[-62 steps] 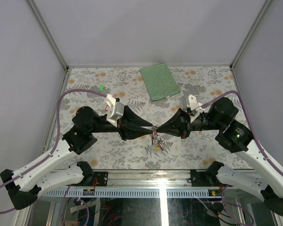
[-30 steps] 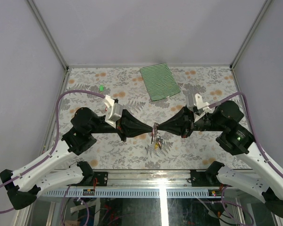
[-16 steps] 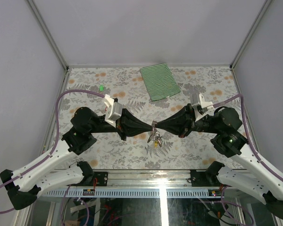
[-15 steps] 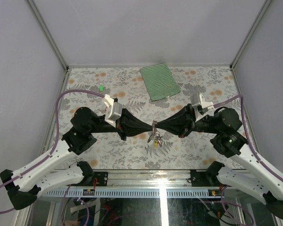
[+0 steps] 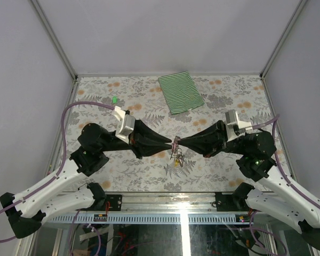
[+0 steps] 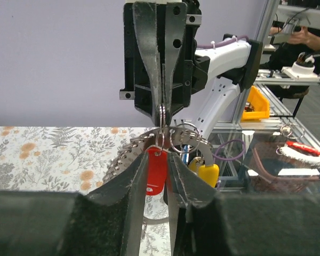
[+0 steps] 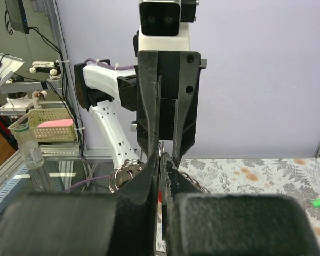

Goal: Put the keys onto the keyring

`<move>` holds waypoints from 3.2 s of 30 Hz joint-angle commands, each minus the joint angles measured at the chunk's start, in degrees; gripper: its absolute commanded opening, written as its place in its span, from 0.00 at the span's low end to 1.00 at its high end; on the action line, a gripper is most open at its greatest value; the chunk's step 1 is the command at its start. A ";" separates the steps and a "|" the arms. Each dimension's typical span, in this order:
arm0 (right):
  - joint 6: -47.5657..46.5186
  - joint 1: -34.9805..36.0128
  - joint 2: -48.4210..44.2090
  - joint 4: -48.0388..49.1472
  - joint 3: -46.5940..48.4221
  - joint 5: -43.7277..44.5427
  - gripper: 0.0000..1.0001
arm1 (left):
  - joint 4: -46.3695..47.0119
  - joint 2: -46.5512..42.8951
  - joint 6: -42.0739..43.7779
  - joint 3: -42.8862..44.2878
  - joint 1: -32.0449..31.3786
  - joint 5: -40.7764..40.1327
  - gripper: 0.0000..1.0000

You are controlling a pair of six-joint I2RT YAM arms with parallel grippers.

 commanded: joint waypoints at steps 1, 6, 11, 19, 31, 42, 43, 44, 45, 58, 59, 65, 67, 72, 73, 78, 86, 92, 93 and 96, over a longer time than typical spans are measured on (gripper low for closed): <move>-2.00 -0.12 -1.91 4.64 1.03 0.98 0.00 | 8.16 -2.13 -3.36 -1.78 -0.29 -3.70 0.25; -4.17 -0.18 -1.98 1.77 1.43 0.54 0.00 | 12.82 -2.82 -6.33 -3.46 -0.27 -5.79 0.30; -5.40 -0.17 -2.07 0.26 1.52 1.01 0.00 | 17.94 -1.43 -9.48 -4.11 -0.65 -5.05 0.31; -6.53 -0.13 -2.69 -1.57 1.70 1.99 0.00 | 17.93 1.21 -8.26 -3.67 -3.55 -6.26 0.34; -6.60 -0.15 -3.34 -1.27 1.66 1.34 0.00 | 16.44 0.91 -6.53 -4.54 -4.20 -9.29 0.34; -5.97 -0.13 -3.49 -0.03 1.75 1.15 0.00 | 15.59 2.37 -6.35 -4.17 -4.39 -8.54 0.32; -5.94 -0.17 -3.47 -0.01 1.78 1.20 0.00 | 15.49 2.48 -6.27 -4.15 -4.42 -8.67 0.32; -5.89 -0.19 -3.48 0.07 1.76 1.16 0.00 | 15.42 2.50 -6.26 -4.18 -4.40 -8.71 0.31; -5.89 -0.13 -3.50 0.08 1.86 1.09 0.00 | 15.40 2.49 -6.22 -4.19 -4.47 -8.71 0.31; -6.02 -0.15 -3.60 -0.88 2.10 0.67 0.00 | 15.03 2.46 -6.18 -4.03 -4.69 -8.70 0.05; -6.01 -0.13 -3.73 -0.88 1.99 0.76 0.00 | 14.76 2.40 -6.10 -3.98 -4.68 -8.75 0.01; -7.52 -0.12 -4.25 -3.27 2.51 0.67 0.06 | 7.82 2.70 -2.97 -0.86 -4.76 -7.48 0.00; -10.40 -0.13 -4.72 -7.81 3.80 0.88 0.16 | 2.50 2.82 -0.77 1.28 -4.76 -7.15 0.00; -17.40 -0.13 -5.58 -21.26 8.65 1.02 0.30 | -12.45 3.46 5.35 6.98 -4.78 -5.96 0.00; -18.26 -0.18 -5.60 -23.61 9.47 1.06 0.31 | -15.02 3.72 6.49 8.22 -4.80 -5.84 0.00; -22.28 -0.18 -3.86 -35.56 14.26 1.24 0.36 | -27.25 5.96 11.93 14.14 -4.71 -5.14 0.00; -25.10 -0.16 2.59 -46.59 20.44 -1.84 0.39 | -37.53 8.74 17.71 19.82 -4.74 -4.38 0.00; -26.11 -0.15 4.61 -48.77 21.56 -3.54 0.41 | -38.24 9.00 18.10 20.18 -4.73 -4.35 0.00; -26.25 -0.14 4.90 -48.99 21.63 -3.57 0.41 | -38.24 9.05 18.12 20.19 -4.73 -4.24 0.00; -26.71 -0.12 5.57 -49.72 21.84 -3.94 0.41 | -38.24 9.18 18.15 20.22 -4.73 -3.96 0.00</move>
